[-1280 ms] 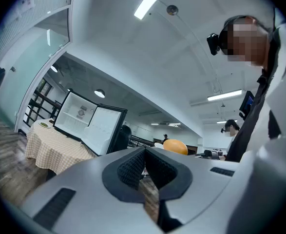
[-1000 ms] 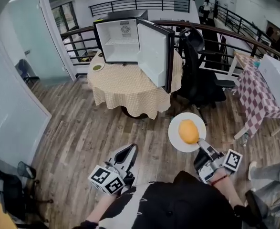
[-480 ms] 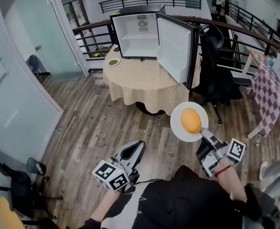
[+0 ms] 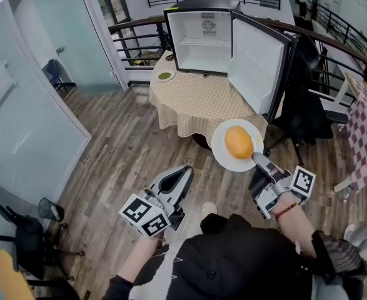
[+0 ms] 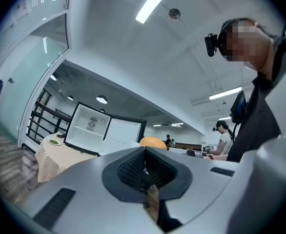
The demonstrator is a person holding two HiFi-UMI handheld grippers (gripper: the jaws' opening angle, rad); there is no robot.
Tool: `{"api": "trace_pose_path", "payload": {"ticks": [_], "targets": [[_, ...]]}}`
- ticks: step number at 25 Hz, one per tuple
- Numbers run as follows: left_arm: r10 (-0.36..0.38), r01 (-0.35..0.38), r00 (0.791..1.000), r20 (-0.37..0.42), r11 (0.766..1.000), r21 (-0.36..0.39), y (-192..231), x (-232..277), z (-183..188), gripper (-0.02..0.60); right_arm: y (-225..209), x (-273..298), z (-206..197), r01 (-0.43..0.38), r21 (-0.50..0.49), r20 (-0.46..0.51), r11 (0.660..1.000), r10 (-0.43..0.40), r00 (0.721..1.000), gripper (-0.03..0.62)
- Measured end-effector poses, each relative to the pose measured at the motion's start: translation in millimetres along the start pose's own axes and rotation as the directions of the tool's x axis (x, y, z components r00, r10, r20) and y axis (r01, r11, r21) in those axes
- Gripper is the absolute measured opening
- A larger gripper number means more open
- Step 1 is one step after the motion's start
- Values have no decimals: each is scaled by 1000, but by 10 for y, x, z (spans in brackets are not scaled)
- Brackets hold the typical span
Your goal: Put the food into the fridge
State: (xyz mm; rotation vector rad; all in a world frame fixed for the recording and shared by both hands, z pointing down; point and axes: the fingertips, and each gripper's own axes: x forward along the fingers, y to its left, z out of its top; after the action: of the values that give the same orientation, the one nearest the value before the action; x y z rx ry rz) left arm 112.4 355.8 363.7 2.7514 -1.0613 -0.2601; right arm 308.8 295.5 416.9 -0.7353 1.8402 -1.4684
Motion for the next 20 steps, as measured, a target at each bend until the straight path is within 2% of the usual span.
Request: {"api": "trace_pose_path", "payload": {"ticks": [4,5,8,12,17,20], "targets": [[-113,109,993,-30,987,-116,412,272,27,12,-205,580,136,-6,13,-22,1000,7,1000,25],[-132,126,991,-35,984,-123,553,366,70,12,-239,749,204,-11,23,-20,1000,12,1000,25],[-136,135,991,-12,988,-77,1050,670,301,12,-310,1241,443,-14,27,-20,1000,15,1000,25],[-147,147,989,-2,989,-13,1686,1131,604,12,-321,1917,841,-27,-21,-13,999,27,1000,25],[-158,154,987,38,983,98,2184,1485,822,12,-387,2536,1256,-3,-65,26,998,4,1000,25],[-145,140,989,23,980,143,2472,1559,868,12,-433,2816,1380,6,-44,59,999,-4,998,25]]}}
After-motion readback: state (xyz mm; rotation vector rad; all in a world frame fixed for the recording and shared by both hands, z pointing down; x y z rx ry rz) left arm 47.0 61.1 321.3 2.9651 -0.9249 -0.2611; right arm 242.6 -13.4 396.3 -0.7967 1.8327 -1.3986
